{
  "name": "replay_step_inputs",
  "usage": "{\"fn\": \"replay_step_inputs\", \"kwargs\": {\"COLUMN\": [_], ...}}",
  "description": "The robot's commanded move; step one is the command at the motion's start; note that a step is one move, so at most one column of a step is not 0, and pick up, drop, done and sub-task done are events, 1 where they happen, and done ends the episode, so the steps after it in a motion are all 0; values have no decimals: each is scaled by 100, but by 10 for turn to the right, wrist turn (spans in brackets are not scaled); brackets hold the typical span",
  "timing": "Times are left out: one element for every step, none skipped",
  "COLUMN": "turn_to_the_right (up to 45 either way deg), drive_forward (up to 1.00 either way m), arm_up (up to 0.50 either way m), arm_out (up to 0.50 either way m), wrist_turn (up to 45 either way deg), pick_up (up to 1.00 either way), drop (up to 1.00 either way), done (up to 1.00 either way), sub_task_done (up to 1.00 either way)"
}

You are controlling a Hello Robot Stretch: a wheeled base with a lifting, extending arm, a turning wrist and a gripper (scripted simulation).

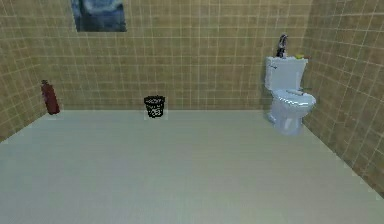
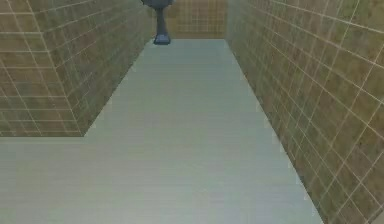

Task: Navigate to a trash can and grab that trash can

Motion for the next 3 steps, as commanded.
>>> {"fn": "replay_step_inputs", "kwargs": {"turn_to_the_right": [0,0,-60], "drive_forward": [100,100,0], "arm_up": [0,0,0], "arm_out": [0,0,0], "wrist_turn": [0,0,0], "pick_up": [0,0,0], "drop": [0,0,0], "done": [0,0,0], "sub_task_done": [0,0,0]}}
